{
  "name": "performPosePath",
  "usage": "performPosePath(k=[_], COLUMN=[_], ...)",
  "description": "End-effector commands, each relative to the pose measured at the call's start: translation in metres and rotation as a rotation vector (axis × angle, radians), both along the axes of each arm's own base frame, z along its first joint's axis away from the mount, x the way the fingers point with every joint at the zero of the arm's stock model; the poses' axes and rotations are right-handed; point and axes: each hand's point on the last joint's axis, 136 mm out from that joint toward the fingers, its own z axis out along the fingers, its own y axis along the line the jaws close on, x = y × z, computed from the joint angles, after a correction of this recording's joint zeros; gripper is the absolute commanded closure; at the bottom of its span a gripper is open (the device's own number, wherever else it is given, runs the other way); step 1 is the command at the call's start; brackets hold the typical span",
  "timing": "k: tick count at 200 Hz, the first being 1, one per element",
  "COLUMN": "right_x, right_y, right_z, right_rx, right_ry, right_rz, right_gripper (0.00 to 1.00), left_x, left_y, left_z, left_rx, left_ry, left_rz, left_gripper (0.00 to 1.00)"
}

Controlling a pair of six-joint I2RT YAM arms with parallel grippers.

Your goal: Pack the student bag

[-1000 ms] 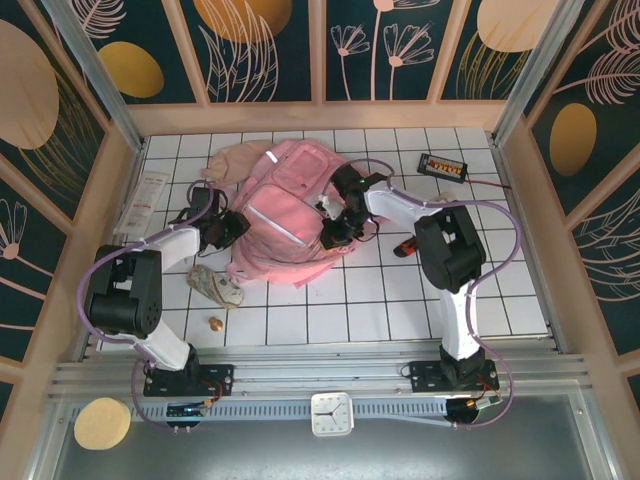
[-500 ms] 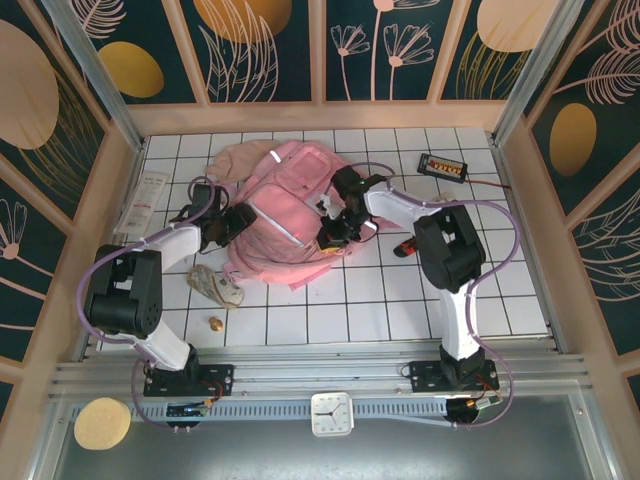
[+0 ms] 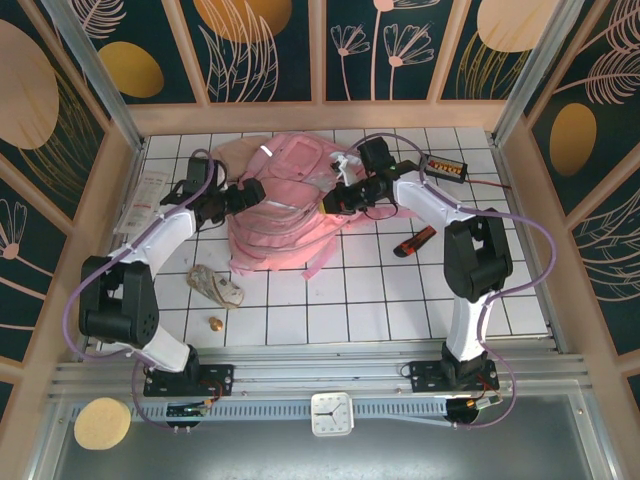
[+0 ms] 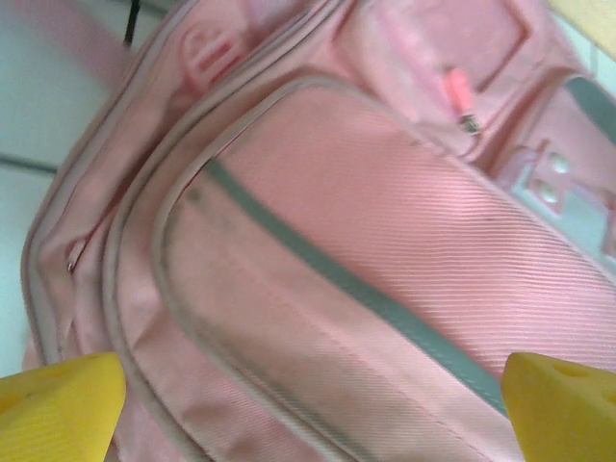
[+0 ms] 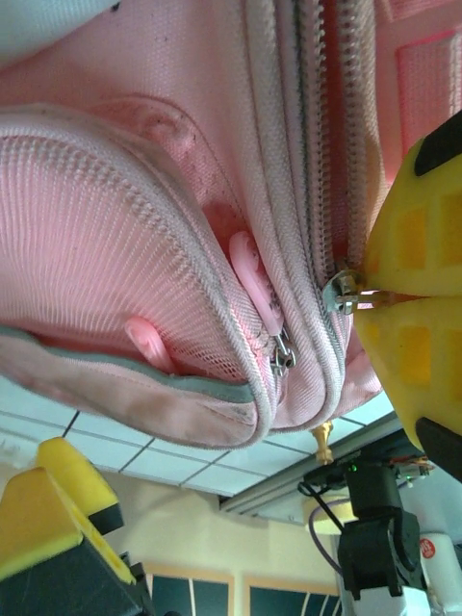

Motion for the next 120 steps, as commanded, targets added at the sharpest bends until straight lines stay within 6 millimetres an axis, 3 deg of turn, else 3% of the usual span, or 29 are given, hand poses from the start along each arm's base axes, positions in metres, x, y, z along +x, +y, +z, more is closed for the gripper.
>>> performPosePath(k=[1, 20, 50, 80, 120], right_x=[0.007, 0.01, 0.012, 0.009, 0.003], right_y=[0.005, 0.002, 0.0, -0.001, -0.002], right_z=[0.057, 0.059, 0.06, 0.061, 0.059], right_rx=[0.151, 0.152, 0.148, 0.153, 0.155], right_ry=[-0.124, -0.126, -0.129, -0.12, -0.109], right_rz=[0.043, 0.045, 0.054, 0.06, 0.06], right_gripper=[1.0, 1.0, 1.0, 1.0, 1.0], left_x=[-0.01, -0.033, -0.067, -0.053, -0.033], left_y=[-0.018, -0.033, -0.05, -0.023, -0.03], left_z=[0.045, 0.05, 0.022, 0.011, 0.015], left_rx=[0.178, 0.377, 0.595, 0.795, 0.796], left_ry=[-0.215, -0.346, -0.432, -0.457, -0.47], left_rz=[-0.264, -0.501, -0.796, -0.714, -0.703], left_gripper=[0.01, 0.01, 0.03, 0.06, 0.17])
